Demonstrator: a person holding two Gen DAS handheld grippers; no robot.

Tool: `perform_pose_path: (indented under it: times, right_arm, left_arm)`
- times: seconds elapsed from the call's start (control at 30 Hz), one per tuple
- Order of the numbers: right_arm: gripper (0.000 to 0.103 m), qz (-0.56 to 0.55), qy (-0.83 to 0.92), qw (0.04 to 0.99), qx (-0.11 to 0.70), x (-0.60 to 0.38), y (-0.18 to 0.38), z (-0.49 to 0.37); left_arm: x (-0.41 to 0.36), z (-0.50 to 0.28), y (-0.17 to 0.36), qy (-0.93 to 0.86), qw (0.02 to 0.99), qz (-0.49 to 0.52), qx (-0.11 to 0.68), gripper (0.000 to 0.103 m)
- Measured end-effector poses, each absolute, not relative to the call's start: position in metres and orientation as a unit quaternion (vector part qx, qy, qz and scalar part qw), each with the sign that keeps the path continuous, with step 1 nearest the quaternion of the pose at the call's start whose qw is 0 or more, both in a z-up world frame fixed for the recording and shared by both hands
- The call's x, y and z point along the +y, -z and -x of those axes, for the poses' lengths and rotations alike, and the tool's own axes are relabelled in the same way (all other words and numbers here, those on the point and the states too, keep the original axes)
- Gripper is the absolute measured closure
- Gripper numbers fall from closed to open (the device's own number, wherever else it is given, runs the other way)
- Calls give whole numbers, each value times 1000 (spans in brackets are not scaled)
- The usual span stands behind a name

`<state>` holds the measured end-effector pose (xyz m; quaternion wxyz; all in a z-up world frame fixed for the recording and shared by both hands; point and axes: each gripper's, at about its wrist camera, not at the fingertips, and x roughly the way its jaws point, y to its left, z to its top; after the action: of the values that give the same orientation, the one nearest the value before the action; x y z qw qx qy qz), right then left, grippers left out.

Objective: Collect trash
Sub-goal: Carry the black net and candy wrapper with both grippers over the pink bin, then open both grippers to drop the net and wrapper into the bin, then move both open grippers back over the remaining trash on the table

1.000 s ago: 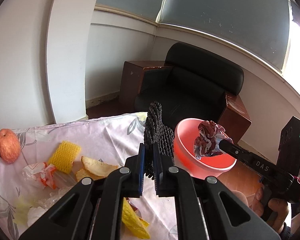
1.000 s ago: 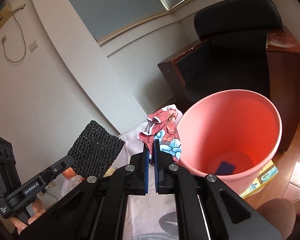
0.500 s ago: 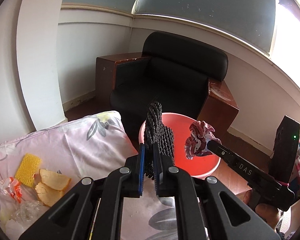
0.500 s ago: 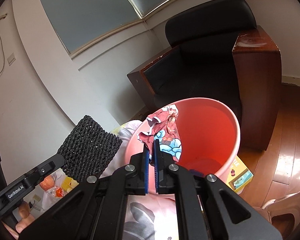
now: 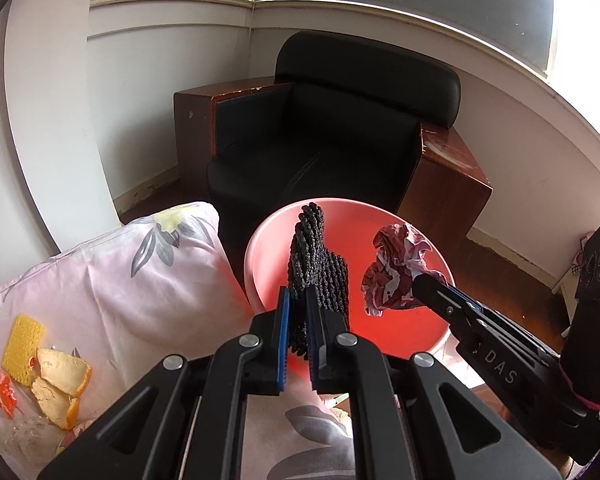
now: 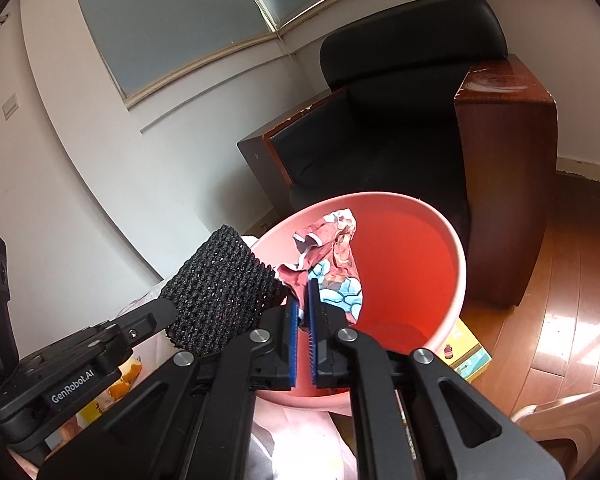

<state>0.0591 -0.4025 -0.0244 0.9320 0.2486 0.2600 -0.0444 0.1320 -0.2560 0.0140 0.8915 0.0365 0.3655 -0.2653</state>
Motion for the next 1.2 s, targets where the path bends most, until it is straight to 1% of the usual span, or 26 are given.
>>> perform_pose_path:
  times: [0.43, 0.47, 0.53, 0.57, 0.6, 0.63, 0.7, 1.2]
  right_arm:
    - [98, -250, 43, 928, 271, -403, 30, -66]
    - [98, -251, 42, 928, 273, -403, 31, -66]
    - [97, -254, 42, 926, 276, -404, 32, -68]
    - [96, -255, 41, 925, 278, -404, 32, -68]
    - [88, -257, 39, 925, 277, -404, 32, -68]
    - [77, -259, 37, 925, 275, -404, 32, -67]
    - [71, -262, 33, 926, 270, -404, 31, -66]
    - [71, -247, 10, 934, 259, -387, 14, -53]
  left_arm:
    - [-259, -142, -3, 257, 890, -43, 374, 95]
    - [-259, -142, -3, 257, 890, -45, 374, 94]
    - [-258, -142, -2, 257, 890, -44, 375, 89]
    - [-257, -143, -2, 255, 890, -43, 375, 88]
    - [-257, -142, -2, 255, 891, -41, 374, 84]
    - [-255, -143, -3, 254, 891, -39, 374, 80]
    - [-253, -142, -4, 252, 893, -37, 372, 73]
    - [-219, -130, -14, 231, 901, -26, 365, 72]
